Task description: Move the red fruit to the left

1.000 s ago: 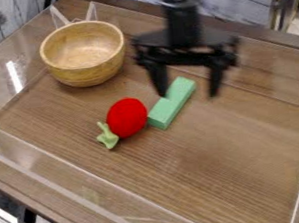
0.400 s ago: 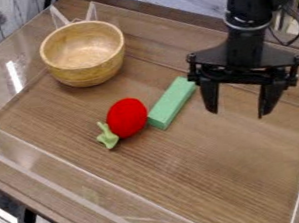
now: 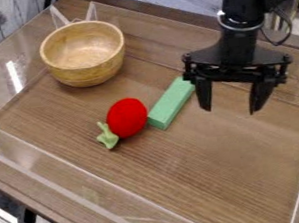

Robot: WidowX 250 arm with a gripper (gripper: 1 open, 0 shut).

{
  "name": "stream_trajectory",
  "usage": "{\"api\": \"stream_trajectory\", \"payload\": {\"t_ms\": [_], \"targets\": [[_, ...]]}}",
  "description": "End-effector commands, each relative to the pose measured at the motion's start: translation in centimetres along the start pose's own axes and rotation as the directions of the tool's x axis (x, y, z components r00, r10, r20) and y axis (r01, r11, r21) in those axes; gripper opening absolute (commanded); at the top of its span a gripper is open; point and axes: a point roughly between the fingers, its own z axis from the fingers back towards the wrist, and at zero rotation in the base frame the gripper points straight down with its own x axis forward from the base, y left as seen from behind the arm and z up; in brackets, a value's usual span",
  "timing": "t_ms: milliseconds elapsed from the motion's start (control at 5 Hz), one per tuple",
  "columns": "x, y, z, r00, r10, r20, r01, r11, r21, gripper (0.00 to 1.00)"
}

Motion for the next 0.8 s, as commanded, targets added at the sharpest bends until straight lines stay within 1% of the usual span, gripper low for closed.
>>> {"api": "stream_trajectory", "payload": {"t_ms": [0, 200, 600], "targets": [[1.8, -0.2, -0.1, 0.999, 0.010, 0.047, -0.009, 1.000, -0.026, 1.00], [2.6, 0.1, -1.2, 0.999, 0.007, 0.049, -0.006, 1.000, -0.023, 1.00], [1.7, -0.1, -1.7, 0.999, -0.008, 0.042, 0.009, 1.000, -0.020, 1.00]]}}
